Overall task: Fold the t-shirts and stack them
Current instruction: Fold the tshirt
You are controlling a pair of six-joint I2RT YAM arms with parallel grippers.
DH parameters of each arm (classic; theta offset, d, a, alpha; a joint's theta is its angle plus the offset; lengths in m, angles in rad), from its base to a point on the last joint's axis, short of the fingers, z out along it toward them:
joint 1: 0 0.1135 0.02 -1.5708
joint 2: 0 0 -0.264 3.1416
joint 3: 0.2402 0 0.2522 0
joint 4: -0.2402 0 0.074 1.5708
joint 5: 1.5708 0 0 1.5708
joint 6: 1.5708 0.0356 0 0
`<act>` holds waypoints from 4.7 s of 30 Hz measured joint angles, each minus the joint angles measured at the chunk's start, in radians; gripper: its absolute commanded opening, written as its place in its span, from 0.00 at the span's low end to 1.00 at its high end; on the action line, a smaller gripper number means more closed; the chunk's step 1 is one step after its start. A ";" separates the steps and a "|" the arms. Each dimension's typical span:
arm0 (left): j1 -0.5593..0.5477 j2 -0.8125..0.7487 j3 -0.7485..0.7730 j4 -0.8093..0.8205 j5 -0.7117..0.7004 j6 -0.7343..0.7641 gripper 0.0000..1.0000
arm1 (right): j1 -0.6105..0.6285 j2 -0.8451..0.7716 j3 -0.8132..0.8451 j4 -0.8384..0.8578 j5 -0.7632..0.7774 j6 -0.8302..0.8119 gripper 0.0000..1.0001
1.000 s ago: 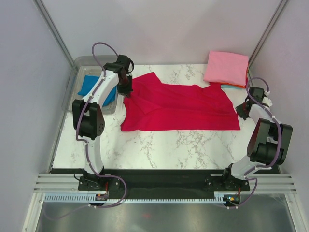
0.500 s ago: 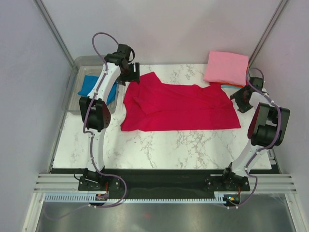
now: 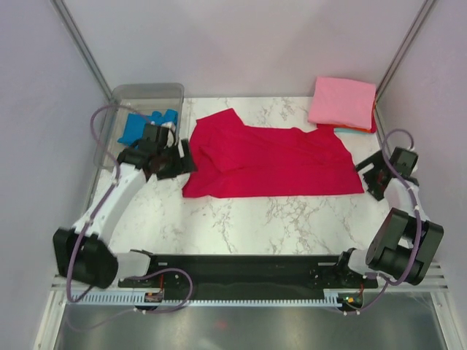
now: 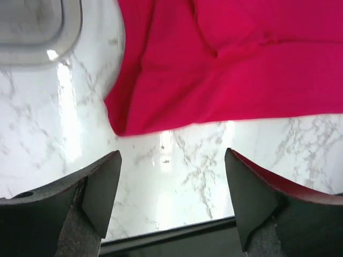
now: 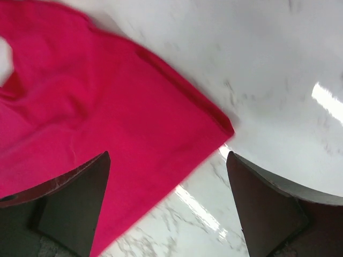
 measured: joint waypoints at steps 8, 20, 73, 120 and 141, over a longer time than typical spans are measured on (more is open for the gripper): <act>0.000 -0.344 -0.456 0.261 0.084 -0.174 0.82 | -0.036 -0.013 -0.233 0.039 -0.116 0.002 0.87; 0.000 -0.444 -0.745 0.492 0.021 -0.324 0.80 | -0.048 0.055 -0.250 0.142 -0.097 -0.002 0.33; 0.000 -0.987 -0.827 0.176 -0.061 -0.533 0.16 | -0.415 -0.277 -0.377 -0.203 -0.142 -0.005 0.01; -0.254 -0.196 -0.722 0.613 0.031 -0.492 0.63 | -0.273 -0.398 -0.172 -0.202 -0.147 0.023 0.98; -0.185 0.343 0.100 0.626 0.045 -0.468 0.68 | -0.240 -0.367 -0.172 -0.188 -0.148 0.004 0.98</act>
